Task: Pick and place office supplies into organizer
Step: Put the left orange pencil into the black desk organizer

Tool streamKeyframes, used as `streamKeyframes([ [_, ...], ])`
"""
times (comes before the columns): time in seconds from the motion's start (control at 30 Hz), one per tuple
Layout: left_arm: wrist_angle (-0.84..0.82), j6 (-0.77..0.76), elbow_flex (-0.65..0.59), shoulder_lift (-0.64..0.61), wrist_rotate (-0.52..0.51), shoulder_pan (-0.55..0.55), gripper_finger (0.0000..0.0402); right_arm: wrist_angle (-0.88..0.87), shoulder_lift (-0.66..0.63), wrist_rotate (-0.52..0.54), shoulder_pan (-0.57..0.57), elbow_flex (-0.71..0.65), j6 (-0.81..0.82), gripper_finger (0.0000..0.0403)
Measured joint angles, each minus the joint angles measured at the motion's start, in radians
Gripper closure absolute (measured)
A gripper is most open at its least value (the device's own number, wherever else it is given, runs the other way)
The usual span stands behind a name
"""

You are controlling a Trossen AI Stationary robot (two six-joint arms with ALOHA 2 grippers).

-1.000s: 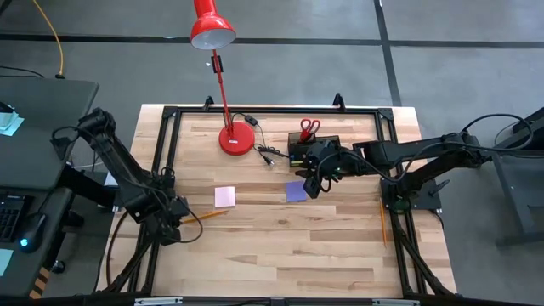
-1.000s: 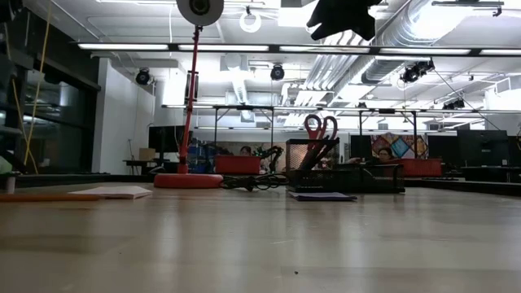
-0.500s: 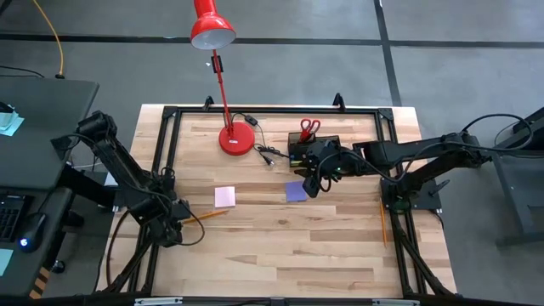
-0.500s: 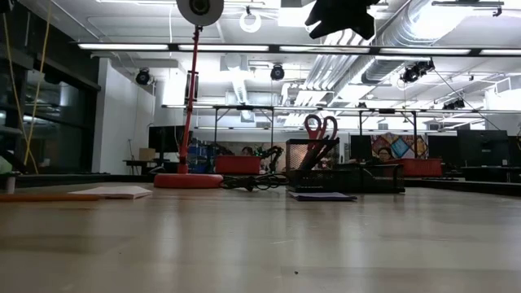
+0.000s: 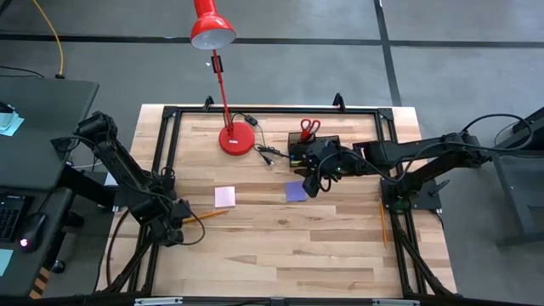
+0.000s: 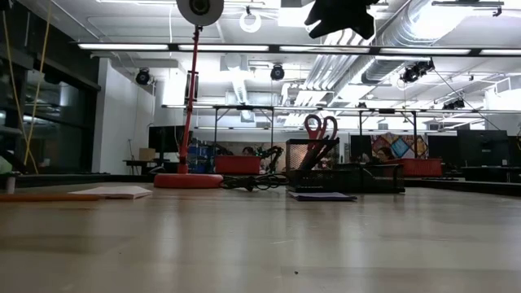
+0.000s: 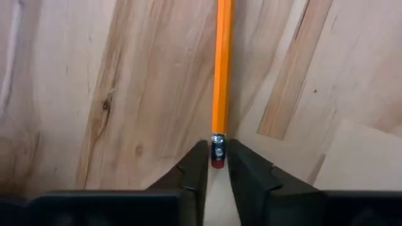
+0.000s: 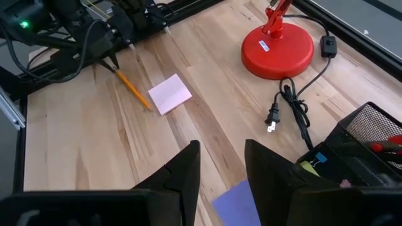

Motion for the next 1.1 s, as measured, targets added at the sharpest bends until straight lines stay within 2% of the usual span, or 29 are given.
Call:
streamKeyframes([
  [0.17, 0.029, -0.003, 0.001, -0.003, -0.058, 0.000, 0.0396, 0.000, 0.000, 0.000, 0.000, 0.000, -0.001, 0.0289],
  [0.6, 0.171, 0.016, 0.001, -0.001, -0.138, 0.000, 0.0400, 0.000, 0.000, 0.000, 0.000, 0.000, -0.001, 0.0289],
  [0.87, 0.163, -0.026, 0.001, 0.000, -0.148, 0.000, 0.0372, 0.000, 0.000, 0.000, 0.000, 0.000, 0.001, 0.0289],
  [1.1, 0.186, -0.031, 0.002, 0.042, -0.174, 0.000, 0.0303, -0.001, 0.000, 0.000, 0.000, 0.000, 0.002, 0.0289],
])
